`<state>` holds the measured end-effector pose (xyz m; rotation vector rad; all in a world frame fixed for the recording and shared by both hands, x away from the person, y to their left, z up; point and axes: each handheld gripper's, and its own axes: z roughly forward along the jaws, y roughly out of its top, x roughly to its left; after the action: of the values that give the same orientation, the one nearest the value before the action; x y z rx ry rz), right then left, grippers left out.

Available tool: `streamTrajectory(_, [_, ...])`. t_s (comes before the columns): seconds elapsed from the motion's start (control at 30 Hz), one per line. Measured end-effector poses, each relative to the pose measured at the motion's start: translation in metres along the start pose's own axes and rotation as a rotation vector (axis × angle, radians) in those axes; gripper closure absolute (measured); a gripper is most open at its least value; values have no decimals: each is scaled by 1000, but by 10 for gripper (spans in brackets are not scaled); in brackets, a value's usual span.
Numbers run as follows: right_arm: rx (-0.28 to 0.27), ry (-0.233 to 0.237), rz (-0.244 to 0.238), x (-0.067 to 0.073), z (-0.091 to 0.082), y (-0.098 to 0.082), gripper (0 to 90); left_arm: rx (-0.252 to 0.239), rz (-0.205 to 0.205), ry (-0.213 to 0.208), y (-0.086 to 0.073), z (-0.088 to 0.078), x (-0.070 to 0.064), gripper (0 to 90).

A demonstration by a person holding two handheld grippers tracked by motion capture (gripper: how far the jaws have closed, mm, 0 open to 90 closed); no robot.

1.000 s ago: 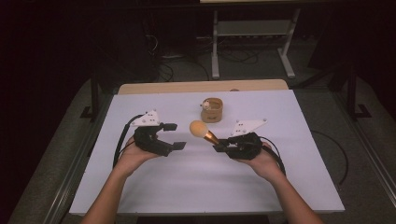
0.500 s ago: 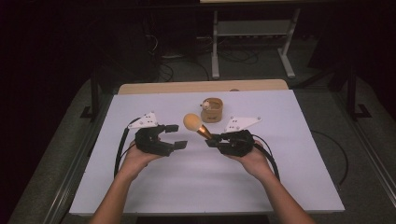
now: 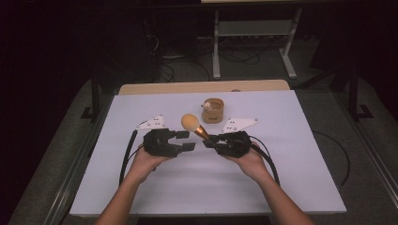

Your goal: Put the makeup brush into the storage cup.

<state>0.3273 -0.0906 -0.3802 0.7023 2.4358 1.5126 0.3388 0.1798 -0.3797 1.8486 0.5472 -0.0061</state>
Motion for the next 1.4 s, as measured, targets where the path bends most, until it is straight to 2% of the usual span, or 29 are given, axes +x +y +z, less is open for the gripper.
streamTrajectory(0.3, [-5, -1, 2, 2, 4, 1, 735, -6, -8, -14, 2, 4, -1, 461])
streamTrajectory(0.53, [0, -4, -3, 5, 7, 1, 735, -18, -11, -14, 4, 6, -1, 468])
streamTrajectory(0.9, [-8, -9, 6, 9, 13, 2, 734, -30, -12, 6, 8, 9, -3, 472])
streamTrajectory(1.03, [-4, -12, 12, 12, 15, 2, 734, -53, -30, 12, 10, 8, -4, 481])
streamTrajectory(1.4, [-12, -35, 19, 17, 18, 4, 735, -76, -47, 37, 12, 10, -5, 526])
